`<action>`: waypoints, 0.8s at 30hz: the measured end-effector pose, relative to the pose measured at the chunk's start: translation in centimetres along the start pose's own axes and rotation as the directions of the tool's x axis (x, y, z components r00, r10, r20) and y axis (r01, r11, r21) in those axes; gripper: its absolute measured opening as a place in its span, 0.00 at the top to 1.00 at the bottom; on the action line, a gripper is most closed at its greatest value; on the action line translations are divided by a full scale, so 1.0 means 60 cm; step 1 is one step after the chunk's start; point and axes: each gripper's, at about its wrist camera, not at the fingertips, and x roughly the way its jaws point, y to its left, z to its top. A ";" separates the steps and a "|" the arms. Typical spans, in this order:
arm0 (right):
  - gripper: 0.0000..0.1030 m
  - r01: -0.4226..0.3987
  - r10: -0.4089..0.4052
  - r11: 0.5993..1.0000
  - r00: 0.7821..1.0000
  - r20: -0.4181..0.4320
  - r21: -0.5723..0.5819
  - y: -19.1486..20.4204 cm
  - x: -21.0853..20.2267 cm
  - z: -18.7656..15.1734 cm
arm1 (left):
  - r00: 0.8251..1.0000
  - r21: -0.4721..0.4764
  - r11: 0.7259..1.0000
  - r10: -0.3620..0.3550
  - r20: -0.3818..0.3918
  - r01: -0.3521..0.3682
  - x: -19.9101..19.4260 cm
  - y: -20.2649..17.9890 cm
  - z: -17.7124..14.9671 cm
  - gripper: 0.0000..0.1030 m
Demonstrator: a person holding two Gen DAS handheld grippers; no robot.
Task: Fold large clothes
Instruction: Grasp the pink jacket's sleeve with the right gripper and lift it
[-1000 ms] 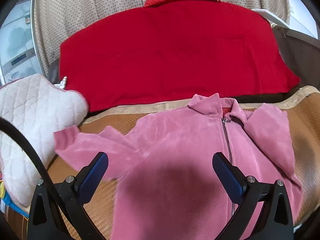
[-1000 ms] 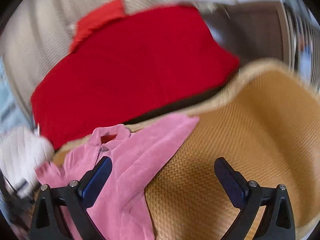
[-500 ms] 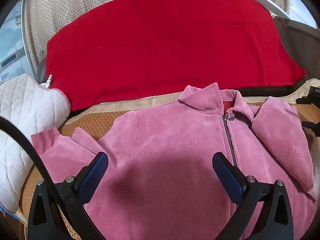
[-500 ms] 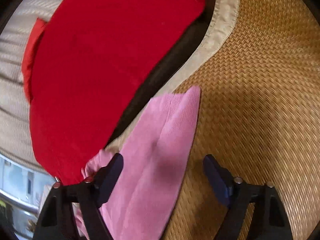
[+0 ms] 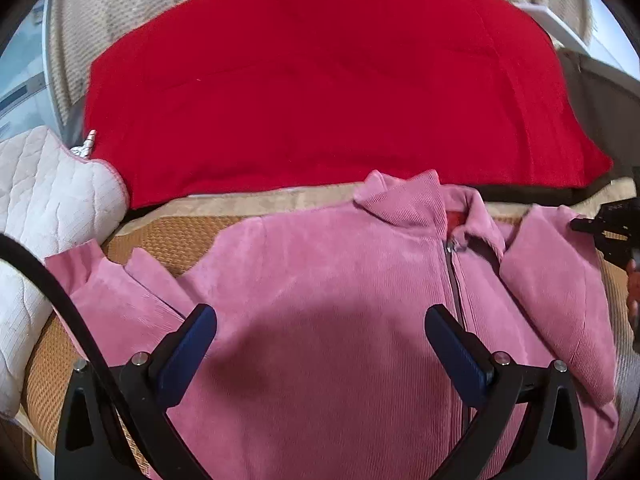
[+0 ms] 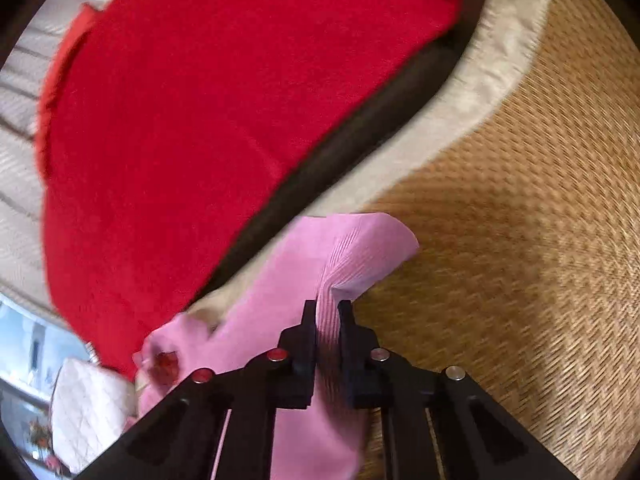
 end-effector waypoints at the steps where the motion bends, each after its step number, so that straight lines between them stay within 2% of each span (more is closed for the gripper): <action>1: 0.91 -0.033 0.034 0.999 0.999 0.010 -0.019 0.018 -0.011 -0.002 | 1.000 -0.010 1.000 0.009 0.013 -0.009 -0.005 0.007 0.004 0.00; 5: 0.91 -0.160 0.165 0.981 0.986 0.033 -0.108 0.094 -0.053 -0.020 | 0.998 -0.034 0.999 0.043 0.053 -0.041 -0.023 0.028 0.010 0.00; 10: 0.91 -0.288 0.293 0.933 0.956 -0.008 -0.215 0.196 -0.097 -0.076 | 0.992 -0.080 0.994 0.082 0.093 -0.075 -0.053 0.071 0.012 0.00; 12: 0.91 -0.330 0.330 0.912 0.943 -0.043 -0.245 0.236 -0.098 -0.108 | 0.989 -0.109 0.991 0.096 0.109 -0.084 -0.069 0.096 0.011 0.00; 17: 0.91 -0.415 0.380 0.867 0.909 -0.171 -0.276 0.316 -0.033 -0.195 | 0.985 -0.167 0.979 0.138 0.105 -0.119 -0.096 0.159 0.003 0.00; 19: 0.87 -0.452 0.391 0.853 0.885 -0.254 -0.260 0.343 -0.008 -0.234 | 0.987 -0.184 0.977 0.129 0.096 -0.109 -0.098 0.184 -0.004 0.00; 21: 0.85 -0.455 0.371 0.851 0.874 -0.316 -0.261 0.367 0.012 -0.266 | 0.991 -0.200 0.976 0.105 0.077 -0.087 -0.098 0.204 -0.012 0.00; 23: 0.65 -0.468 0.359 0.844 0.856 -0.372 -0.261 0.378 0.022 -0.284 | 0.998 -0.218 0.976 0.034 0.045 -0.024 -0.092 0.218 -0.021 0.00; 24: 0.60 -0.485 0.367 0.836 0.842 -0.395 -0.256 0.378 0.015 -0.295 | 1.000 -0.236 0.972 -0.017 0.023 0.022 -0.087 0.223 -0.024 0.00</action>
